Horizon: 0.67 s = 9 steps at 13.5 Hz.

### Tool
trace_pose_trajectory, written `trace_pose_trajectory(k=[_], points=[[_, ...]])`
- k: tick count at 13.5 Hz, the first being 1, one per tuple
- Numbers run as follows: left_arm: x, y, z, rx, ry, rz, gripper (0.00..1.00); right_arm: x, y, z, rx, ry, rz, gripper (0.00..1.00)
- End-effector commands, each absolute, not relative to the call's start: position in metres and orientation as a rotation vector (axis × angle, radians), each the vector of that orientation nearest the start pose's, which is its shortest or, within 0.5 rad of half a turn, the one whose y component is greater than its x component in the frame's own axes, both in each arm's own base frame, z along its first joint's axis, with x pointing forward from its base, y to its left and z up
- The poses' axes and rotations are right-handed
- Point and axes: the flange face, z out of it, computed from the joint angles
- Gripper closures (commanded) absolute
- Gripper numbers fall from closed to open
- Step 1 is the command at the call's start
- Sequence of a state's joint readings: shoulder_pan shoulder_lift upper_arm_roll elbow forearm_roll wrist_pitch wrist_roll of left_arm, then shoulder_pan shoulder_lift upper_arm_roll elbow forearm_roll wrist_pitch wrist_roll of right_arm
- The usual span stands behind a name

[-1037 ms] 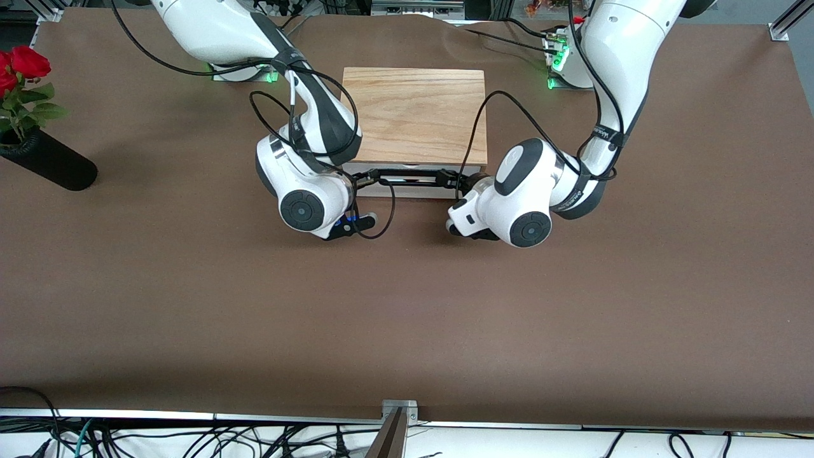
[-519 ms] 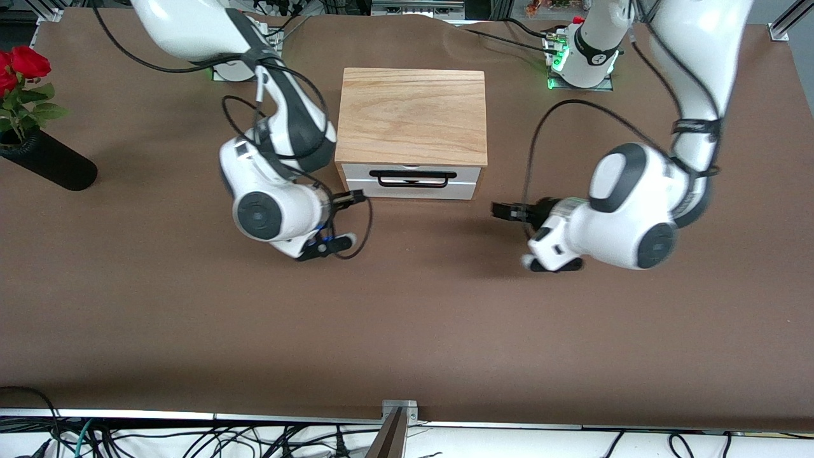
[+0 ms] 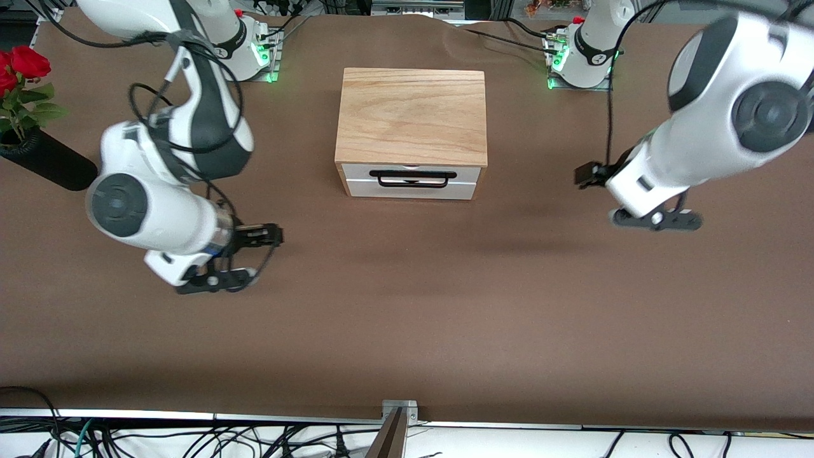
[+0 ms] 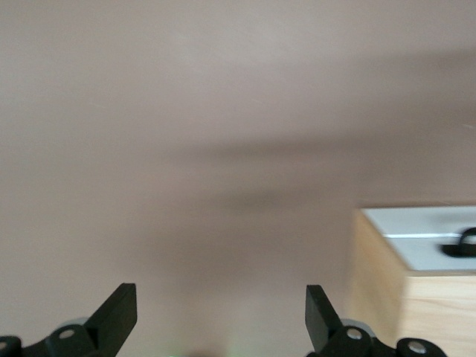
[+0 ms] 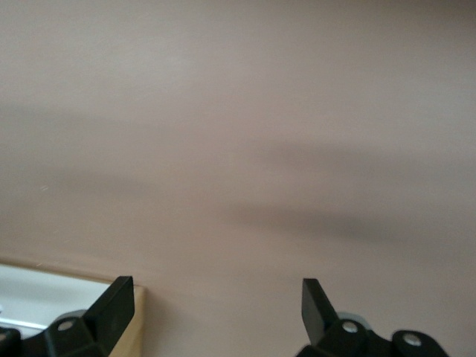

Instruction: Close drawer with both arms simultaneously

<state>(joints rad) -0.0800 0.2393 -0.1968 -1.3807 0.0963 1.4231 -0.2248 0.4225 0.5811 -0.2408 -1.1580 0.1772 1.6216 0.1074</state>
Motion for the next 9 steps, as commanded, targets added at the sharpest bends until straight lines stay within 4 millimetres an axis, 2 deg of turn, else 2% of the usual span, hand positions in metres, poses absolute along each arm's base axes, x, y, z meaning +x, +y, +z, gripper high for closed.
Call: trace_pose_trajectory(k=[1, 2, 4, 5, 7, 8, 9], points=[[0.581, -0.085, 0.599, -3.021, 0.051, 0.200, 0.00, 0.679, 0.136, 0.504, -3.140, -0.021, 0.129, 0.00], [0.569, -0.076, 0.609, -3.061, 0.042, 0.235, 0.00, 0.675, 0.117, 0.519, -3.140, 0.020, 0.127, 0.00], [0.546, -0.056, 0.618, -3.105, -0.025, 0.278, 0.00, 0.671, 0.076, 0.531, -3.155, 0.127, 0.170, 0.00], [0.539, -0.053, 0.618, -3.105, -0.035, 0.240, 0.00, 0.663, 0.061, 0.555, -3.149, 0.160, 0.132, 0.00], [0.534, -0.043, 0.608, -3.103, -0.070, 0.209, 0.00, 0.656, 0.050, 0.574, -3.145, 0.180, 0.097, 0.00], [0.535, -0.043, 0.606, -3.103, -0.070, 0.211, 0.00, 0.651, 0.035, 0.591, -3.127, 0.210, 0.045, 0.00], [0.536, -0.043, 0.603, -3.106, -0.072, 0.214, 0.00, 0.649, 0.030, 0.595, -3.126, 0.229, 0.037, 0.00]])
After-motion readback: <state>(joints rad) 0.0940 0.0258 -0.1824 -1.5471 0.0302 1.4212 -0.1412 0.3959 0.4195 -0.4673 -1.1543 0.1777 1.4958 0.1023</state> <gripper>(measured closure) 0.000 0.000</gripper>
